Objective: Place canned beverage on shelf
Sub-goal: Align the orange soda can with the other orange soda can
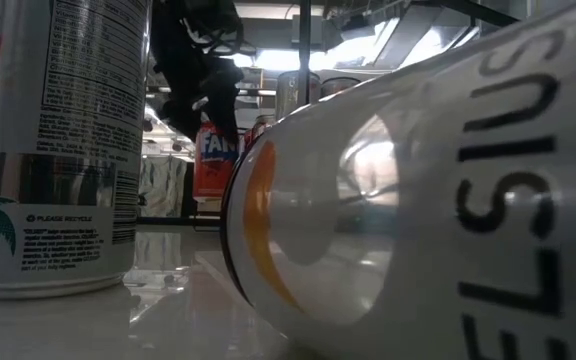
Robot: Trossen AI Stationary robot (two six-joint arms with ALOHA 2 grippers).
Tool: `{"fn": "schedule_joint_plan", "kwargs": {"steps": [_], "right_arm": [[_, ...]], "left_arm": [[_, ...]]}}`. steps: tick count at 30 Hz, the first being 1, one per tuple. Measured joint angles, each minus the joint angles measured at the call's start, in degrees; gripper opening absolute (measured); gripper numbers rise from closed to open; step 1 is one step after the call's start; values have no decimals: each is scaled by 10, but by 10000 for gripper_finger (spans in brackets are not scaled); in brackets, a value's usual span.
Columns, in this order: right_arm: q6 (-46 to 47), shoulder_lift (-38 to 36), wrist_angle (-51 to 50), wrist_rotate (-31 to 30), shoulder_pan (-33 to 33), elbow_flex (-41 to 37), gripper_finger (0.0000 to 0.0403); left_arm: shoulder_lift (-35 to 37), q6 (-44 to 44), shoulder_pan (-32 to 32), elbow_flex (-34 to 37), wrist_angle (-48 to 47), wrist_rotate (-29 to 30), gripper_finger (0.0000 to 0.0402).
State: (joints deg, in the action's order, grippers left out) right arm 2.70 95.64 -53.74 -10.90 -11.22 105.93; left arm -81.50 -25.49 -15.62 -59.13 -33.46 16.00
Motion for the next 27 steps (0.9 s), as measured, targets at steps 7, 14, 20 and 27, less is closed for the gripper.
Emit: {"fn": "schedule_joint_plan", "kwargs": {"steps": [7,14,20,27], "right_arm": [[0,0,0,0,0,0,392],[0,0,0,0,0,0,392],[0,0,0,0,0,0,392],[0,0,0,0,0,0,392]], "left_arm": [[0,3,0,0,5,0,295],[0,43,-6,0,9,-3,286],[1,105,-16,0,12,-7,289],[1,125,-26,0,13,-44,289]]}}
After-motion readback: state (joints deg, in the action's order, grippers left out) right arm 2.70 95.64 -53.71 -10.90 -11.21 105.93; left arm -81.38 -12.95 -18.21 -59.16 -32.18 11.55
